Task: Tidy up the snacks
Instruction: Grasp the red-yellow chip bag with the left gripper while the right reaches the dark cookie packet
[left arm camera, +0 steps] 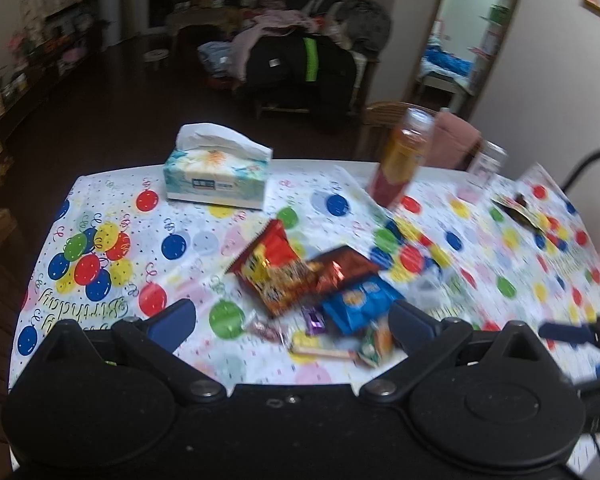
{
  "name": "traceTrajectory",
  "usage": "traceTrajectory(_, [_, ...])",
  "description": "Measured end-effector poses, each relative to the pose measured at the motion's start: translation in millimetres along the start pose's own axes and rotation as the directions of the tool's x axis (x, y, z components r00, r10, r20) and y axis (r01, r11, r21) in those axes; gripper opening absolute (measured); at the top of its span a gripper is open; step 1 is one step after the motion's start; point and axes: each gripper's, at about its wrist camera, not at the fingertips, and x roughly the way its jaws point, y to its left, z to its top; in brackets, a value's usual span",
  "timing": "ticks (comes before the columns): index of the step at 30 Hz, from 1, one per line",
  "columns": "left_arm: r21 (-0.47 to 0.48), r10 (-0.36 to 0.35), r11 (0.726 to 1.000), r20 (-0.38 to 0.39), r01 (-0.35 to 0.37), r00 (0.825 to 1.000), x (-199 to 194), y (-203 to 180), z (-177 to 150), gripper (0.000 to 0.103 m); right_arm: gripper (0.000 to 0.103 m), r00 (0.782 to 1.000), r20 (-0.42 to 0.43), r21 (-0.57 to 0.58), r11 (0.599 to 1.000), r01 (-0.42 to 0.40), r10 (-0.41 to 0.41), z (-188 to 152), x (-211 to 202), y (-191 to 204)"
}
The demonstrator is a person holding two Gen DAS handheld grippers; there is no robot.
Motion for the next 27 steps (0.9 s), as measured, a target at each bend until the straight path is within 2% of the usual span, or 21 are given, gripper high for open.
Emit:
traceTrajectory(7, [-0.124, 0.035, 0.991, -0.071, -0.044, 0.997, 58, 9, 33, 0.102, 0.082, 0.998, -0.066, -0.095, 0.995, -0.028, 0.022, 0, 45, -20])
traceTrajectory(16, [-0.246, 0.064, 0.963, -0.19, -0.111, 0.98, 130, 24, 42, 0.101, 0.081, 0.988, -0.153, -0.17, 0.984, -0.054, 0.028, -1, 103, -33])
traceTrajectory(21, [-0.278, 0.07, 0.951, -0.234, -0.135, 0.97, 159, 28, 41, 0.098, 0.073, 0.981, -0.191, -0.205, 0.975, -0.081, 0.041, -2, 129, -36])
traceTrajectory(23, [-0.304, 0.054, 0.944, -0.248, -0.13, 0.967, 169, 30, 41, 0.097, 0.067, 0.978, -0.205, -0.217, 0.972, -0.088, 0.043, -2, 138, -37])
traceTrajectory(27, [-0.338, 0.018, 0.935, -0.265, -0.11, 0.964, 184, 31, 41, 0.094, 0.062, 0.974, -0.221, -0.245, 0.963, -0.109, 0.054, 1, 153, -36])
